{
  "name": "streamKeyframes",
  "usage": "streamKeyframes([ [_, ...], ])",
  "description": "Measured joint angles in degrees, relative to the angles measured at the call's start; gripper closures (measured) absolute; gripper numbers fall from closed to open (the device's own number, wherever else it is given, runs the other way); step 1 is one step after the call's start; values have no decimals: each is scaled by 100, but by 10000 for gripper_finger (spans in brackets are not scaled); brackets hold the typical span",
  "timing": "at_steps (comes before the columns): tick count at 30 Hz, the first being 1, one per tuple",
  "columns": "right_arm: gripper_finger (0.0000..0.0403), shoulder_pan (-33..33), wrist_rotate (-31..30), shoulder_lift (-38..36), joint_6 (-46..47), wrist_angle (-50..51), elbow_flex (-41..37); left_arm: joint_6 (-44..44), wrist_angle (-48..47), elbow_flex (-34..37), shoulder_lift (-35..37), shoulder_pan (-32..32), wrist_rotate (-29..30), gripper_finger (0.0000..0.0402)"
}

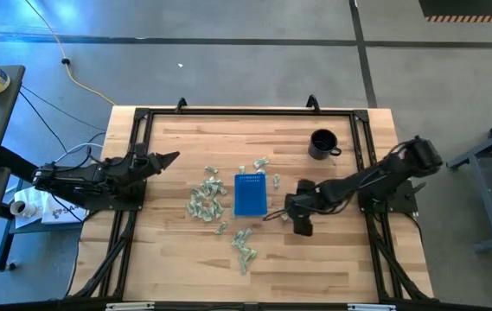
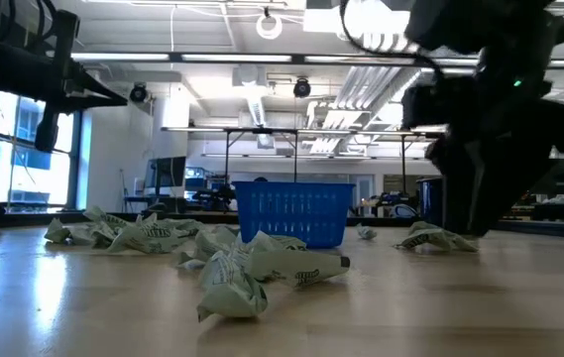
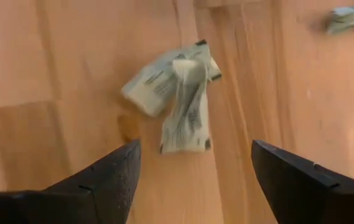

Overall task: Pick and place Stevia / Truvia into bins
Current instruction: Put the stevia packet into the basket

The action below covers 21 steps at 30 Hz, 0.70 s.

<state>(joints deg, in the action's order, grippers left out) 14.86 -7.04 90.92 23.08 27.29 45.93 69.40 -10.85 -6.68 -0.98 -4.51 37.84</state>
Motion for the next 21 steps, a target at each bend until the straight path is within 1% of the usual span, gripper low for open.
streamKeyframes([
  [3, 127, -194, 193, 230, -136, -20, -2, 5, -26, 0, -2, 0, 1, 355],
  [6, 159, -356, 449, 280, -273, -101, 2, 7, -24, 0, -1, 0, 0, 355],
  [8, 186, -451, 565, 282, -346, -201, 2, 7, -27, 0, -1, 0, 1, 355],
  [16, 304, -786, 607, 281, -406, -435, 47, 11, -138, 0, 0, 0, 1, 355],
  [21, 383, -1112, 585, 281, -58, -426, 291, 13, -207, 0, 0, 0, 1, 355],
])
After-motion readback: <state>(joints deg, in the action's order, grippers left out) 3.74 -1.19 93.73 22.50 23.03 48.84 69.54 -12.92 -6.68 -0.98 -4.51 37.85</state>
